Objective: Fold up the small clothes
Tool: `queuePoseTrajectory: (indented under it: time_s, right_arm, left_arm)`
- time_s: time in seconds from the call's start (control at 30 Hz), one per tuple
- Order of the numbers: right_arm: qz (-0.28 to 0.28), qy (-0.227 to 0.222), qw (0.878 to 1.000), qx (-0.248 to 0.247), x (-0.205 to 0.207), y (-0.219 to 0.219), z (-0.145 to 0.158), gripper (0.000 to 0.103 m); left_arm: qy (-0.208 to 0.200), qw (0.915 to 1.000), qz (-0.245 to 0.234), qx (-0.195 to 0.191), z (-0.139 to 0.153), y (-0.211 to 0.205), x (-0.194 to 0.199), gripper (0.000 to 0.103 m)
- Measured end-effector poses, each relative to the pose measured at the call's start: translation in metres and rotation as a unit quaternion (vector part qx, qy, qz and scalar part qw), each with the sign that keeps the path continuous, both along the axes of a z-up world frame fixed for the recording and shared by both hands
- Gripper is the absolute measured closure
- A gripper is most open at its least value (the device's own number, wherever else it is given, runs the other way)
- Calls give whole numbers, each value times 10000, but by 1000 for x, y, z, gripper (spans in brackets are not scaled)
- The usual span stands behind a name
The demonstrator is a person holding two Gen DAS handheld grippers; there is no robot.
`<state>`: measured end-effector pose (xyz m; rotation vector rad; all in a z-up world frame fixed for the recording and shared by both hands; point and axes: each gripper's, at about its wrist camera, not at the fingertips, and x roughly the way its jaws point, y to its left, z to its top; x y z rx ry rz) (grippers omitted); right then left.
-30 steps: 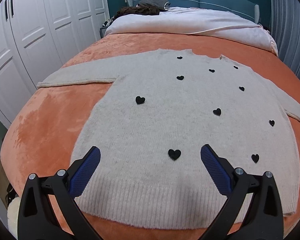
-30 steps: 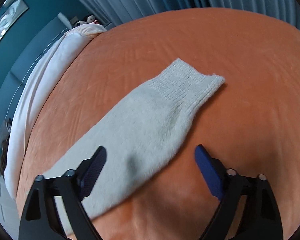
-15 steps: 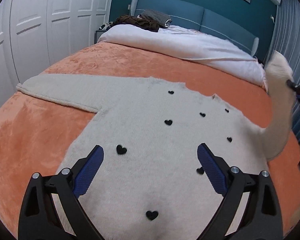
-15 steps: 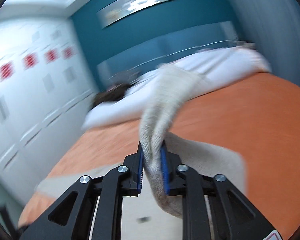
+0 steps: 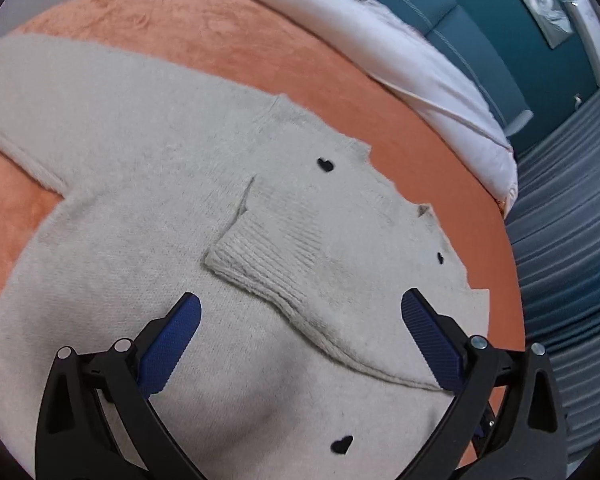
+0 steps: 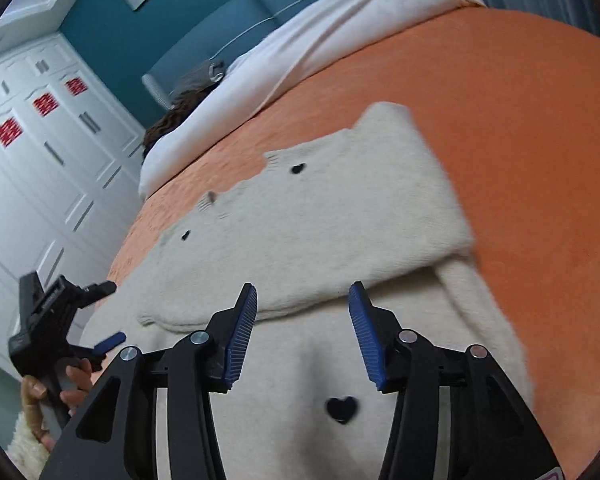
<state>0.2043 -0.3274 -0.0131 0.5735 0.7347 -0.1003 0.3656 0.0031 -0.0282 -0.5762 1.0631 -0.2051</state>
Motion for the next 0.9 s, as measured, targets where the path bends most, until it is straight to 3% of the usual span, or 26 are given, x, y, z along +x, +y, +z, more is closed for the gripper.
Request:
queuePoseTrajectory:
  time_s: [0.07,0.13,0.2,0.23,0.27,0.3,0.33,0.37,0.47,0.53,0.57,0.63,0.67,0.73,0.8,0.9]
  right_arm:
    - [-242,89,9996,139,-3,-11,-7,48]
    - [-403,184,9989,177,-1,-20,-14,45]
    - [-479,206,9983,278,6,-24,-19,45]
    - [-543,205,9978,314,11,-27,-21,45]
    - [-568,189,9976,358,18,-28,-21,49]
    - [-552,129,9978,358,23,-25,-18,57]
    - [-518,29,9981,325,30,-22,-11,89]
    - [-475,-86,9984,300,36,-19,-3,94]
    - [-499,-947,9939,278,20,-19,32,95]
    - [-568,-1185,9913,23,11,-17,39,95]
    - [-555,-966,9937,-88,14,-18,29,95]
    - [-457,219,9987,-92,34,-23,-19,95]
    - [-493,604,9970,21,35,-25,-39,96]
    - [-538,330,9980,99,24,-26,-31,95]
    - [-673,212,9975,-88,13,-24,-13,90]
    - [-890,-83,9933,-728,-4,-11,15,88]
  left_arm:
    - [353,9989,181,-252,-17,-1,8,11]
    - [464,9977,422,-258,-25,-2,11,18]
    - [309,9984,410,-227,-22,-5,15,54]
    - [228,9987,199,-419,-21,-9,20,84]
    - [219,9979,98,-594,-21,-10,26,93]
    - [191,9978,108,-633,-17,-10,29,94]
    - [14,9982,128,-586,-6,-11,33,95]
    - [-235,9980,82,-575,7,-12,35,95]
    - [-1130,9926,-53,-447,54,-11,33,95]
    - [-1469,9886,-89,-318,65,-6,30,95]
    - [-1383,9901,-155,-189,58,-8,31,95]
    - [-873,9955,-313,192,23,-14,37,95]
    - [-517,9975,-351,345,-2,-16,37,95]
    - [-272,9984,-269,426,-27,-8,26,95]
    - [-443,9986,-185,202,-34,-1,17,93]
    - [-456,9988,-155,124,-35,1,18,93]
